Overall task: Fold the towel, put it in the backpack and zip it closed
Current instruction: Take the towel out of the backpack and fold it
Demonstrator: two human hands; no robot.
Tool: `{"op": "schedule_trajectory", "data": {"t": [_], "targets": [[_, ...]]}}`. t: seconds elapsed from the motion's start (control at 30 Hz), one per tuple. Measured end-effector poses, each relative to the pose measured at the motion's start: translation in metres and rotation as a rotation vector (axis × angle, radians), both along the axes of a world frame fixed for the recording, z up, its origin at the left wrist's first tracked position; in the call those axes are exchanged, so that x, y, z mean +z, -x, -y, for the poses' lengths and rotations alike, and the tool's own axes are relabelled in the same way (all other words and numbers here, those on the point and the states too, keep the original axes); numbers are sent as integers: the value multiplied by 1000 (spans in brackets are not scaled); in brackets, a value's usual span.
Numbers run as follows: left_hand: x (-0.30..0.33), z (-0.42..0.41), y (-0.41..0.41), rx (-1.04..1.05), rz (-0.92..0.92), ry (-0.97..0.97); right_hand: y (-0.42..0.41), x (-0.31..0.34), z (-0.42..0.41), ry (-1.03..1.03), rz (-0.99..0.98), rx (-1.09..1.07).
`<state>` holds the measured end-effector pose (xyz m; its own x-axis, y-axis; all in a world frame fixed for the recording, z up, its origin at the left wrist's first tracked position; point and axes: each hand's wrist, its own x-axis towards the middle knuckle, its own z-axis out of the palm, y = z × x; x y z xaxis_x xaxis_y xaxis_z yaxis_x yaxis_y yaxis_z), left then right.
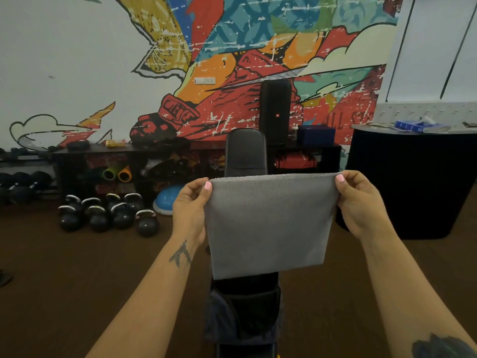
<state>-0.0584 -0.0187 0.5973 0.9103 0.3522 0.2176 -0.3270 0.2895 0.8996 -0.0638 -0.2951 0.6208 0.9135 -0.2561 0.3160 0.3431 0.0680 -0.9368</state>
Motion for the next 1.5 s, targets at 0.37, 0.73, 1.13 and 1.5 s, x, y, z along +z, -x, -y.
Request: {"op": "schedule_trajectory", "data": {"t": [0.37, 0.73, 1.13, 1.5], "targets": [[-1, 2, -1, 196, 5, -407, -10, -6, -9, 45, -113, -211], [13, 27, 8, -54, -137, -475, -18, -17, -35, 406, -69, -458], [16, 53, 13, -383, -63, -554, 3, -4, -78, 403, -1, -123], [14, 54, 10, -94, 98, -746, 11, 3, -80, 353, -20, 53]]}}
